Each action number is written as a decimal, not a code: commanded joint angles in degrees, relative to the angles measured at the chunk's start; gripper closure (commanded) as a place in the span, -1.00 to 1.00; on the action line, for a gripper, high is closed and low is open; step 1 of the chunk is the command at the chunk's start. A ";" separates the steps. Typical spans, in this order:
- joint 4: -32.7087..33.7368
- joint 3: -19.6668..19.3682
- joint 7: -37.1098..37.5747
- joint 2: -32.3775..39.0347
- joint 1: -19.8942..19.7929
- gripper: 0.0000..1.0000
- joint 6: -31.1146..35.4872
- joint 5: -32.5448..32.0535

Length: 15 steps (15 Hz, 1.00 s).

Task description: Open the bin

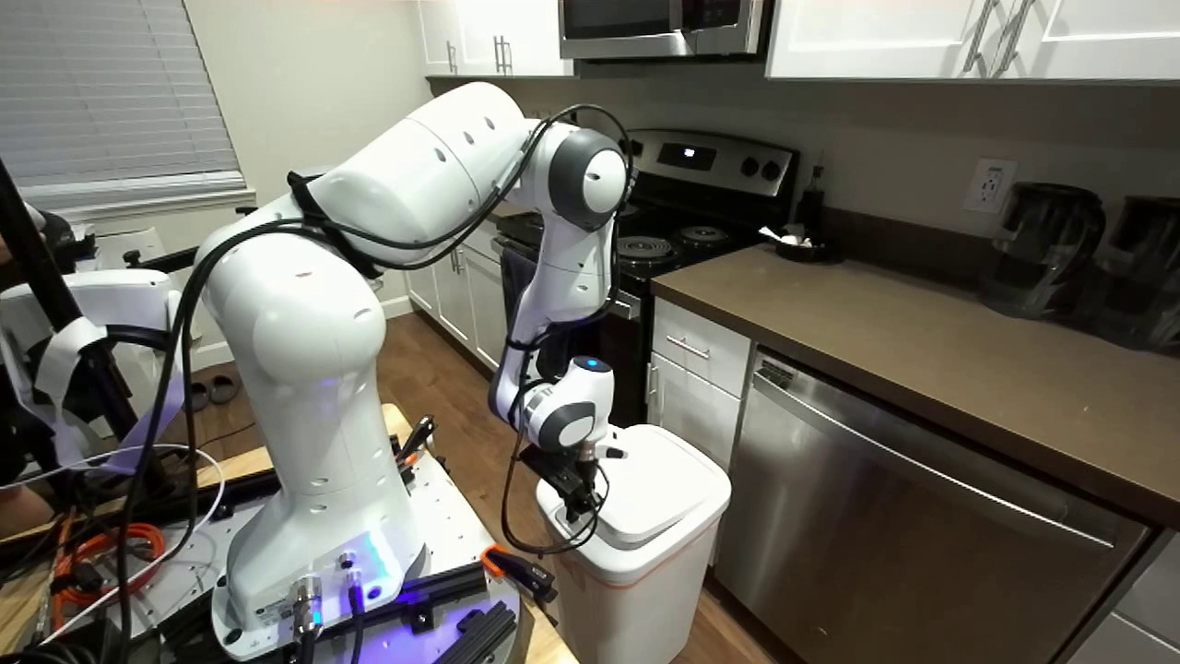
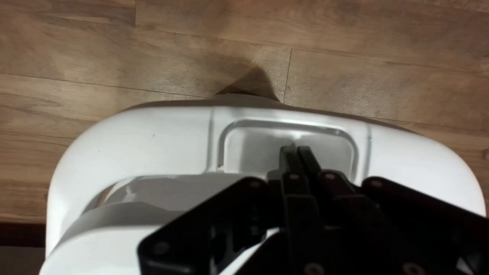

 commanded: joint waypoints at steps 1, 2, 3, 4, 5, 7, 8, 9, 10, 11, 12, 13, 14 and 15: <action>-1.51 -2.78 0.66 -6.01 2.69 0.87 -9.06 0.42; -1.82 -3.72 1.12 -8.08 3.61 0.87 -12.36 0.45; -1.83 -4.62 1.47 -9.65 4.44 0.87 -15.13 0.21; -1.88 -5.59 1.81 -11.80 5.43 0.87 -17.63 -0.19; -1.69 -6.16 2.16 -13.53 5.94 0.87 -19.75 -0.48; -1.19 -6.64 3.11 -17.12 6.34 0.87 -24.12 -0.68; -1.00 -6.70 3.77 -18.93 6.50 0.87 -26.25 -0.69; -0.85 -6.80 4.55 -20.57 6.68 0.87 -28.38 -0.80; -0.76 -6.82 5.22 -22.12 6.70 0.87 -30.45 -0.94; -0.62 -6.87 6.05 -23.53 6.70 0.87 -32.58 -1.07; -0.68 -6.89 6.63 -24.97 6.63 0.87 -34.34 -1.30; -0.72 -6.93 7.30 -26.18 6.61 0.87 -35.85 -1.54; -0.74 -6.88 7.70 -27.35 6.46 0.87 -37.20 -1.77; -0.77 -6.94 8.37 -28.30 6.50 0.87 -38.36 -1.98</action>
